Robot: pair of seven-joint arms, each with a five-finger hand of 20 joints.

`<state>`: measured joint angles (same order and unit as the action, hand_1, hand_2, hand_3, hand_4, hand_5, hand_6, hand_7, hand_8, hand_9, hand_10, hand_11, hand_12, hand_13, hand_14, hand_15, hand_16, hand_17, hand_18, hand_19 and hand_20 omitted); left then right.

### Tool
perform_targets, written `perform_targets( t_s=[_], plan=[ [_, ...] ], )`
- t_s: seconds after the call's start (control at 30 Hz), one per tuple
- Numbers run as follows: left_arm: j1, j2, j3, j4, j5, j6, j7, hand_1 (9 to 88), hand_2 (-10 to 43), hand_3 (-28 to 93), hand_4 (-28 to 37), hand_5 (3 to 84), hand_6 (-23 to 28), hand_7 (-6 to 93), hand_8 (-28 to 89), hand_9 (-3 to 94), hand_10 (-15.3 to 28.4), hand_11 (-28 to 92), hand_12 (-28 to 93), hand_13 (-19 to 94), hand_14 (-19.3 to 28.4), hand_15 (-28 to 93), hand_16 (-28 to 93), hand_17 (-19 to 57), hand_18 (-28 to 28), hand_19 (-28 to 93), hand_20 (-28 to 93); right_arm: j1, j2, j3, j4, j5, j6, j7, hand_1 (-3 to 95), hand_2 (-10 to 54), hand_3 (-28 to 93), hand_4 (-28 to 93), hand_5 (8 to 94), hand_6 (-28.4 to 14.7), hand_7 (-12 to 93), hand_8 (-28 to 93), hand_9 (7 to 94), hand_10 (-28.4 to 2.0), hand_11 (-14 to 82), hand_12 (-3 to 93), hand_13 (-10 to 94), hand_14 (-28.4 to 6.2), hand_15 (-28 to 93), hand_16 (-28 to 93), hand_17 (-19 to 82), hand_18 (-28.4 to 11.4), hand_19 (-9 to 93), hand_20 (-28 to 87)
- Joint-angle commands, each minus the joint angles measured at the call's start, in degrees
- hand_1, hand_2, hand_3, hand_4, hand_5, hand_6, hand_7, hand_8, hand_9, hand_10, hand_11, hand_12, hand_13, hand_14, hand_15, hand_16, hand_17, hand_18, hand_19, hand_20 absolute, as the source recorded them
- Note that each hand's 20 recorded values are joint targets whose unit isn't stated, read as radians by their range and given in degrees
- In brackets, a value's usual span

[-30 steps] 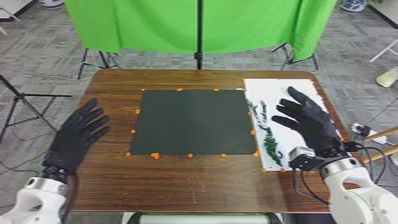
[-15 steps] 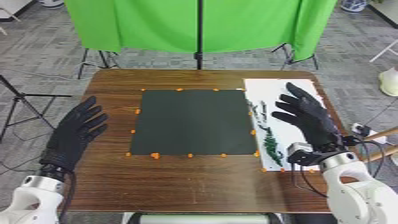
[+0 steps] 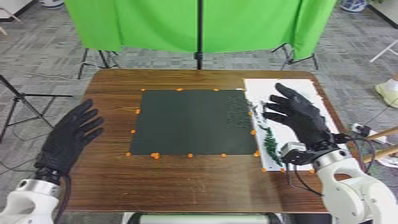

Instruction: Arrange flowers

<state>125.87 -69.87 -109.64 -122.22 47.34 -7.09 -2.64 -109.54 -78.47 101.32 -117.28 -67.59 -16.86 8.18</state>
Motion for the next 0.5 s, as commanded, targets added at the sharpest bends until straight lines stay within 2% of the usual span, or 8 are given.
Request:
perform_targets(
  t_s=[0.03, 0.07, 0.13, 0.23, 0.33, 0.4, 0.47, 0.5],
  plan=[
    [1.3, -0.44, -0.44, -0.29, -0.43, 0.72, -0.47, 28.8, -7.1, 69, -27.0, 23.9, 1.6, 23.8, -14, 17.7, 8.9, 29, 14, 13, 10.8, 41, -2, -10.2, 18.4, 44, 11, -4.2, 10.9, -4.6, -8.0, -34.5, 20.8, 10.1, 33.8, -9.2, 84, -28, 42.2, -2.9, 46, -25, 43.2, -12.7, 49.2, 20.6, 46, -10.1, 73, 16, 22, -18.6, 78, 30],
    [1.9, -0.82, -0.43, -0.48, -0.60, 0.94, -0.46, 28.8, -7.0, 69, -27.1, 23.9, 1.5, 23.7, -14, 17.7, 8.9, 29, 14, 13, 10.8, 41, -2, -10.2, 18.4, 44, 11, -5.1, 12.2, -3.6, -9.1, -38.6, 18.6, 10.5, 37.7, -9.4, 83, -28, 45.7, -1.7, 53, -25, 47.5, -11.9, 54.6, 24.6, 52, -9.2, 78, 19, 27, -17.8, 85, 33],
    [2.0, -0.79, -0.26, -0.43, -0.84, 0.37, -0.82, 28.8, -7.0, 69, -27.1, 24.1, 1.6, 23.8, -14, 18.0, 9.0, 29, 14, 13, 11.0, 42, -2, -10.1, 18.4, 44, 11, -7.2, 14.5, -1.7, -10.9, -44.4, 16.9, 11.0, 42.8, -9.5, 75, -28, 50.0, -1.4, 61, -9, 56.2, -10.4, 56.5, 35.1, 59, -7.9, 82, 24, 32, -17.5, 91, 37],
    [1.9, 0.32, -0.57, -0.69, -1.19, 1.08, -0.44, 28.7, -7.0, 69, -27.1, 24.3, 1.7, 23.6, -14, 18.2, 9.1, 29, 14, 13, 11.1, 42, -2, -10.1, 18.5, 45, 11, -5.8, 18.0, -3.0, -10.2, -49.1, 13.8, 15.7, 43.4, -9.5, 67, -28, 58.9, -0.4, 63, -3, 64.6, -11.2, 61.8, 33.7, 67, -8.4, 82, 28, 37, -19.1, 93, 45],
    [2.8, 0.37, -0.94, -0.81, -1.78, 2.16, 0.25, 27.9, -6.0, 69, -27.2, 24.7, 1.8, 23.7, -14, 18.5, 9.3, 29, 13, 13, 11.2, 42, -2, -10.1, 18.5, 45, 11, -2.9, 17.4, -3.1, -7.7, -49.0, 2.2, 23.6, 29.8, -9.5, 66, -28, 72.2, 0.6, 57, -22, 73.0, -12.8, 61.2, 33.6, 73, -10.1, 82, 30, 43, -21.5, 93, 53],
    [2.6, -0.04, -0.23, -0.62, -2.38, 1.91, 0.24, 27.7, -6.0, 69, -27.2, 25.3, 2.0, 23.5, -14, 18.7, 9.4, 30, 13, 13, 11.4, 42, -2, -10.1, 18.6, 45, 10, -2.5, 17.3, -3.1, -6.9, -46.4, 0.1, 26.0, 24.8, -9.5, 61, -28, 75.0, 0.0, 55, -22, 74.9, -13.2, 60.7, 33.7, 74, -10.6, 82, 30, 45, -22.4, 93, 56],
    [2.3, -0.15, 0.22, -0.34, -1.87, 0.68, 0.05, 27.6, -6.0, 69, -27.1, 25.6, 2.1, 23.4, -13, 18.9, 9.6, 29, 13, 13, 11.6, 42, -2, -10.1, 18.6, 45, 11, -2.2, 17.6, -3.6, -6.9, -48.0, -2.3, 26.7, 21.2, -9.5, 57, -28, 76.8, -0.8, 53, -22, 75.2, -13.2, 60.5, 33.9, 75, -10.9, 82, 31, 46, -22.8, 93, 57],
    [2.0, 0.08, 0.34, -0.32, -1.83, 0.72, -0.08, 27.5, -6.0, 70, -27.1, 25.6, 2.1, 23.4, -13, 19.0, 9.6, 29, 13, 13, 11.7, 43, -2, -10.1, 18.7, 45, 11, -1.7, 18.1, -4.4, -6.7, -49.7, -3.1, 26.6, 20.6, -9.5, 56, -28, 77.2, -1.0, 52, -21, 75.2, -13.2, 60.5, 33.9, 75, -11.1, 82, 31, 46, -22.9, 93, 57]
  ],
)
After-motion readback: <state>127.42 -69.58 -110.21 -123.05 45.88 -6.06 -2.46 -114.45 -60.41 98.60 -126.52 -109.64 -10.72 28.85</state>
